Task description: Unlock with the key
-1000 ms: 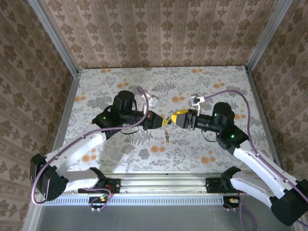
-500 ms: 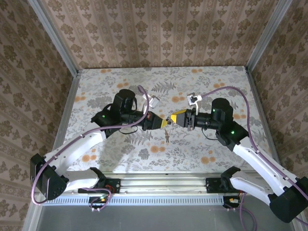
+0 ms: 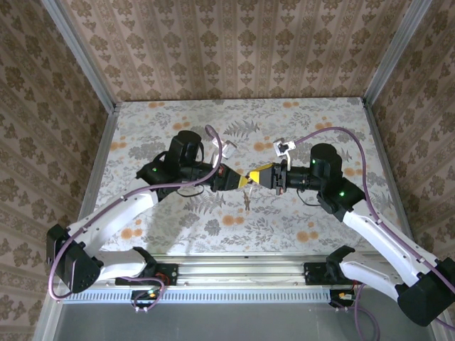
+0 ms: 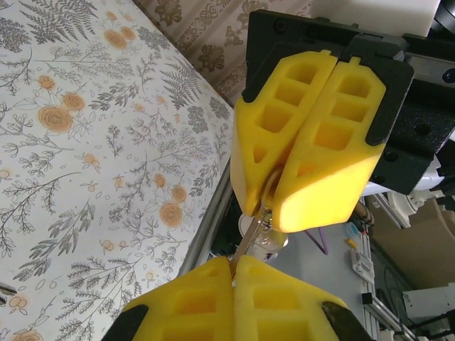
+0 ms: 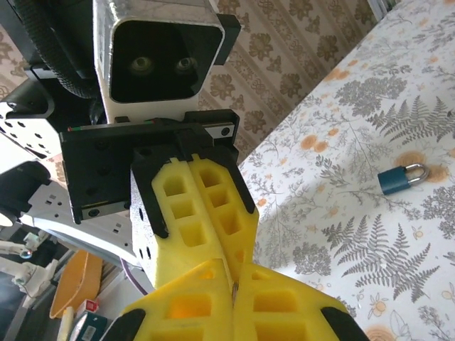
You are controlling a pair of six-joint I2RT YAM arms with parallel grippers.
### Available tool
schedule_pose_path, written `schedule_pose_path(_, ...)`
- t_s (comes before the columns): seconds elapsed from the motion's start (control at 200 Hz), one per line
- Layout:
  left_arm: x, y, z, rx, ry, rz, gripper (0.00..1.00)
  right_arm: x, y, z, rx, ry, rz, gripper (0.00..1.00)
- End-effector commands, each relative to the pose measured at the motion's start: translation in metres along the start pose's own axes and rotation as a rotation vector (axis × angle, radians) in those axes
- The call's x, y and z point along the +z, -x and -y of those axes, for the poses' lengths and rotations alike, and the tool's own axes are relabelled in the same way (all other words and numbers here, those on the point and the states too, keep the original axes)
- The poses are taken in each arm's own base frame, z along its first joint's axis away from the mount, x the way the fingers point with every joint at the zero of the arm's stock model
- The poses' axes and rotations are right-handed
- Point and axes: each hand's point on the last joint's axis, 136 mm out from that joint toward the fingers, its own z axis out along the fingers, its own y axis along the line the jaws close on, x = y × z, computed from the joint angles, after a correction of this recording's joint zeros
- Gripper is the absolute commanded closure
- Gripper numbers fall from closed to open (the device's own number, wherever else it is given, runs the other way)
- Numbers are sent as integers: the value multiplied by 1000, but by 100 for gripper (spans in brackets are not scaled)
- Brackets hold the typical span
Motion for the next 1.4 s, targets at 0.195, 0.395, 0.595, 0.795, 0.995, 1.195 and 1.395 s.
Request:
schedule_pose_path(0.195, -30, 33, -11, 1, 14, 258, 56, -6, 33, -10, -23, -28, 126, 100)
schedule_pose_path(0.395, -44, 40, -8, 16, -15, 410, 43, -8, 60, -16, -24, -19, 231, 100)
schedule_pose_path(0.595, -51, 48, 3, 29, -139, 526, 30, -12, 84, -31, -28, 44, 331, 100)
schedule_pose_path(0.795, -47, 54, 18, 29, -279, 550, 25, -11, 96, -41, -28, 87, 374, 100)
schedule_pose_path(0.995, -32, 56, 36, 62, -357, 516, 21, -4, 102, -46, -6, 133, 396, 100)
schedule_pose_path(1.195, -31, 57, 46, 72, -412, 521, 19, -1, 106, -47, 12, 165, 410, 100)
schedule_pose_path(1.395, -31, 59, 49, 76, -433, 519, 29, 2, 106, -49, 29, 198, 410, 100)
